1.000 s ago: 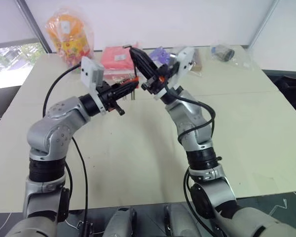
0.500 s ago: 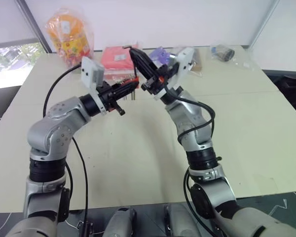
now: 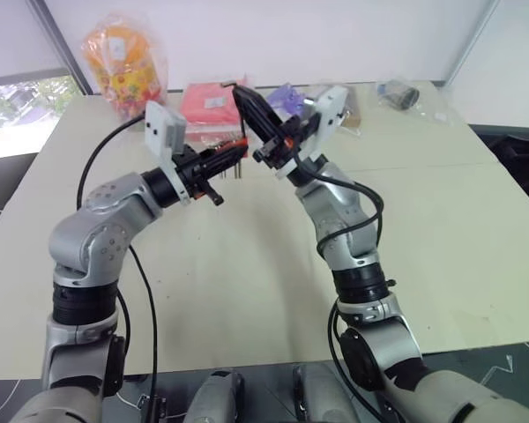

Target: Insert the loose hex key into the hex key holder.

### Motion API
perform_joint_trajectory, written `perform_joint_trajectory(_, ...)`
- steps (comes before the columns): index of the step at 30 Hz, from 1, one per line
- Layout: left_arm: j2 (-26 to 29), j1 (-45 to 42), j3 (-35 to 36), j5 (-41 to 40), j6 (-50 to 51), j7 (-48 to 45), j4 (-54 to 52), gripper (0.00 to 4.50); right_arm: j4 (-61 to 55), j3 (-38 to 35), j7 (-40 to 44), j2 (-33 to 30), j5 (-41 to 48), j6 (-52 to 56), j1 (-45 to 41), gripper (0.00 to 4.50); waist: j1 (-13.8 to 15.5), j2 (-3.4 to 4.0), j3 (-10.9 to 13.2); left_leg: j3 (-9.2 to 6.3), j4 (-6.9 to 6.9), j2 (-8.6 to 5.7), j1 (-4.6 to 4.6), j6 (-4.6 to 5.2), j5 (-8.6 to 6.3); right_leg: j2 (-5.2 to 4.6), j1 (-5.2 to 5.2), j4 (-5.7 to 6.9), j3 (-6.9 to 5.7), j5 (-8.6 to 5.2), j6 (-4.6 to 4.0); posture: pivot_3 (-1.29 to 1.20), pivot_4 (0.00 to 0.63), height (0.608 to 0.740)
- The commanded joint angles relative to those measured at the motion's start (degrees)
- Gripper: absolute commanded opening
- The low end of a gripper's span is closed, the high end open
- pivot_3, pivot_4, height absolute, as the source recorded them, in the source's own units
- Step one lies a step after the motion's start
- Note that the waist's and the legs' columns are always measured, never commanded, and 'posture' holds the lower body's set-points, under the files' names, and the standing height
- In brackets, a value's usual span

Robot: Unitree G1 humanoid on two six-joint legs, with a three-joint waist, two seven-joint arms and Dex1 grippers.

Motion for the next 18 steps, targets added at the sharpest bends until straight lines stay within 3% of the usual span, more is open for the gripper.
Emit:
perform_joint_trajectory(1,0.05,-2.02,1.72,-1.42,-0.93,0.29,-2.59,0.0,-0.53,0.08,0.19,-0.03,-0.12,-0.66,-0.09,0.01,0.0,0.0,0.0,0.0,0.0,0.0,0.0,0.0,0.0,0.0,0.0,0.0,0.0,0.0,0.0,0.0,0.15,0.74)
perform_joint_trajectory(18,0.03,-2.3,1.91,-2.24,-0.92,0.73,-2.78,0.0,-0.48,1.13,-0.47,0.49,-1.03,-2.08,1.74,0.01,0.0,0.0,0.0,0.0,0.0,0.0,0.0,0.0,0.0,0.0,0.0,0.0,0.0,0.0,0.0,0.0,0.15,0.74)
